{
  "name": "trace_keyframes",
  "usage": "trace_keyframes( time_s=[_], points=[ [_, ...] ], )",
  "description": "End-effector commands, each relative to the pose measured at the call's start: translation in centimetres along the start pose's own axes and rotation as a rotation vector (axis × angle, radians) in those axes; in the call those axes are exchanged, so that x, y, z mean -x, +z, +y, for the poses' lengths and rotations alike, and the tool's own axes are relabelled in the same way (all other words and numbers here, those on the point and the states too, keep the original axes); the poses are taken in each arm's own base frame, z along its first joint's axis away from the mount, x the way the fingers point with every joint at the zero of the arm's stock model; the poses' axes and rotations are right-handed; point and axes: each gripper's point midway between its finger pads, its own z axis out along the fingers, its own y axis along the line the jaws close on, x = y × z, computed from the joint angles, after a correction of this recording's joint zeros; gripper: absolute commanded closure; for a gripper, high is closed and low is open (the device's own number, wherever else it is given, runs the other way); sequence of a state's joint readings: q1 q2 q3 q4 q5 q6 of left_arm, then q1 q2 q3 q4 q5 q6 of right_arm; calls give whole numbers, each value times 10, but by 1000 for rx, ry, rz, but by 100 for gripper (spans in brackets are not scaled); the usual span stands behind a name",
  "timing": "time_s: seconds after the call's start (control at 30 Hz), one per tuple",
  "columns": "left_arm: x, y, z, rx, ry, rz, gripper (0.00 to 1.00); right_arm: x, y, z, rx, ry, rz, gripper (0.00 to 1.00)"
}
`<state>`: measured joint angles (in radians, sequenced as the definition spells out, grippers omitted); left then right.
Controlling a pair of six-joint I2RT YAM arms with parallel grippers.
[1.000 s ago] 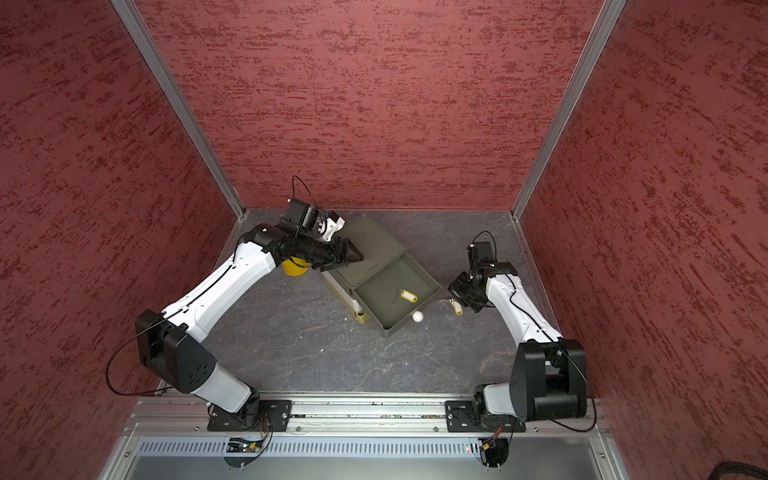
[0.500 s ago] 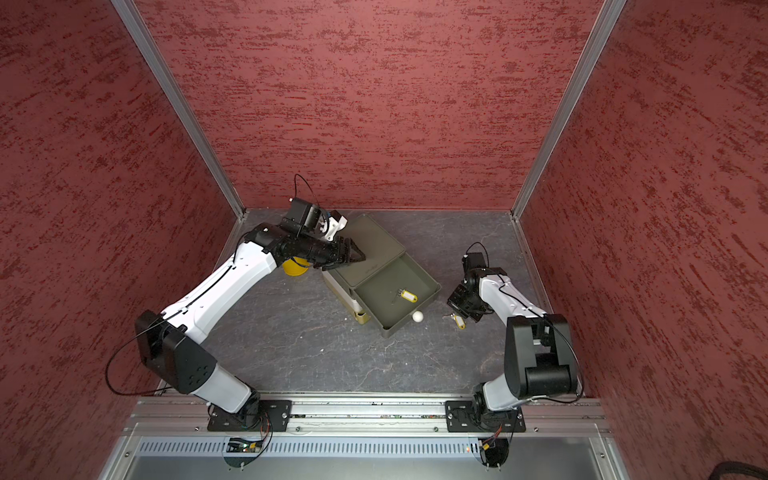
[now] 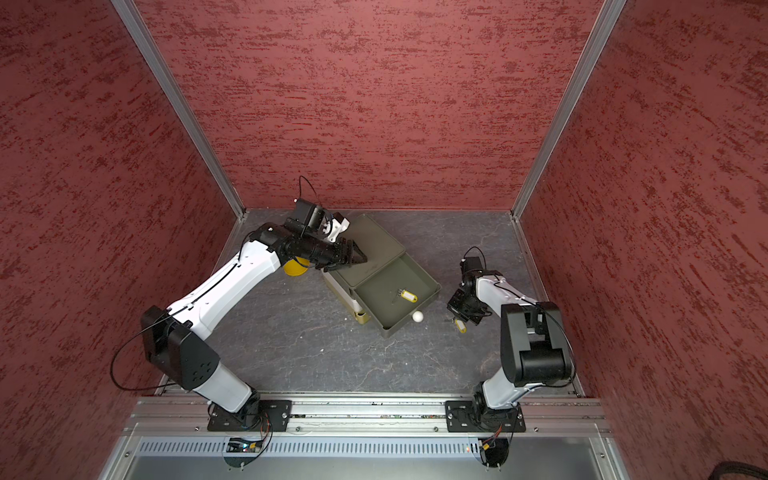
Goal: Take the keys out of the drawer
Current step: Place the key at the center of the board.
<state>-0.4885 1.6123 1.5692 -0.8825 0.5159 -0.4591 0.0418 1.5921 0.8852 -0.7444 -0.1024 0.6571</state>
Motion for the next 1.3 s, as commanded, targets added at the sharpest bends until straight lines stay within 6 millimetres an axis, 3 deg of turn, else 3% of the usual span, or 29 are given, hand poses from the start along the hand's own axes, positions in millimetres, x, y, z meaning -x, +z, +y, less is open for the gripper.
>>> trace_keyframes(
  time_s=[0.0, 0.1, 0.3, 0.63, 0.8, 0.93, 1.27],
  points=[
    [4, 0, -3, 1, 10, -5, 32, 9, 3, -5, -20, -6, -29, 100],
    [4, 0, -4, 1, 9, -4, 32, 8, 4, -6, -23, -6, -27, 98],
    [4, 1, -3, 0, 9, 0, 32, 7, 2, -8, -24, -5, -26, 79],
    [3, -1, -3, 1, 11, -4, 32, 6, -14, -4, 8, 2, -44, 71],
    [4, -2, -4, -2, 14, -8, 32, 7, -42, -2, 16, -13, -76, 67],
    [5, -2, -3, -3, 14, -12, 32, 4, -76, -3, 41, -27, -133, 67],
    [3, -4, -1, 2, 28, -11, 32, -1, -187, 18, 231, -32, -288, 67]
  ],
)
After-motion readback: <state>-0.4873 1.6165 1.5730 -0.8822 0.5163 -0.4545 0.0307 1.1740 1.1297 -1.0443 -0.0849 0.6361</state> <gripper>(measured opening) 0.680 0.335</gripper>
